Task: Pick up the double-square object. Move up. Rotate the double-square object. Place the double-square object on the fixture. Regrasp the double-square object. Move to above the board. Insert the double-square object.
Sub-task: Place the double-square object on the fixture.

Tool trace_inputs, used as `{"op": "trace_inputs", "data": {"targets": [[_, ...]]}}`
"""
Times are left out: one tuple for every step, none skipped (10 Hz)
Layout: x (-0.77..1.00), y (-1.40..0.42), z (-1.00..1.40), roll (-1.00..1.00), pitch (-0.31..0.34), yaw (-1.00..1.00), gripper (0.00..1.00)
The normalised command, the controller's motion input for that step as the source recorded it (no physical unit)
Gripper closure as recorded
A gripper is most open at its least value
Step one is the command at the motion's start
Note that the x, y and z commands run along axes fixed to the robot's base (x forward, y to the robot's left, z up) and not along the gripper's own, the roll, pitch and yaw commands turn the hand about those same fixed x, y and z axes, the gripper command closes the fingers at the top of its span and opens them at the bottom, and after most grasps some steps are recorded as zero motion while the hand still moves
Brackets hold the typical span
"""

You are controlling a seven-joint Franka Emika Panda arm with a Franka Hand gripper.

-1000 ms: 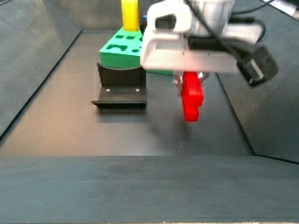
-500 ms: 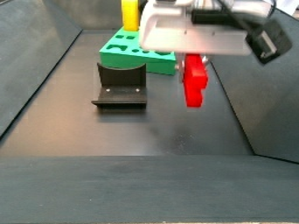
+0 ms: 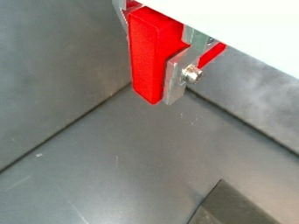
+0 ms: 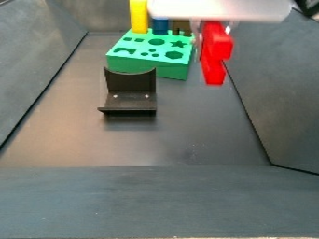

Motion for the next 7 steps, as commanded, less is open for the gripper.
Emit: {"op": "trace_inputs", "data": {"targets": [[-0.01, -0.01, 0.57, -0.09, 0.036, 0.01, 1.00], [0.00, -0.01, 0.35, -0.10, 0.050, 0.00, 1.00], [0.01, 0.00, 0.25, -0.10, 0.055, 0.00, 1.00], [1.00, -0.53, 0.25, 0.32, -0.109, 0.17, 1.00], [1.00, -0.53, 0.23, 0.32, -0.095, 0.17, 1.00], [1.00, -0.45, 0.20, 0.31, -0.028, 0.14, 1.00], [1.00, -0.40, 0.17, 0.27, 0.001, 0.11, 1.00]]}}
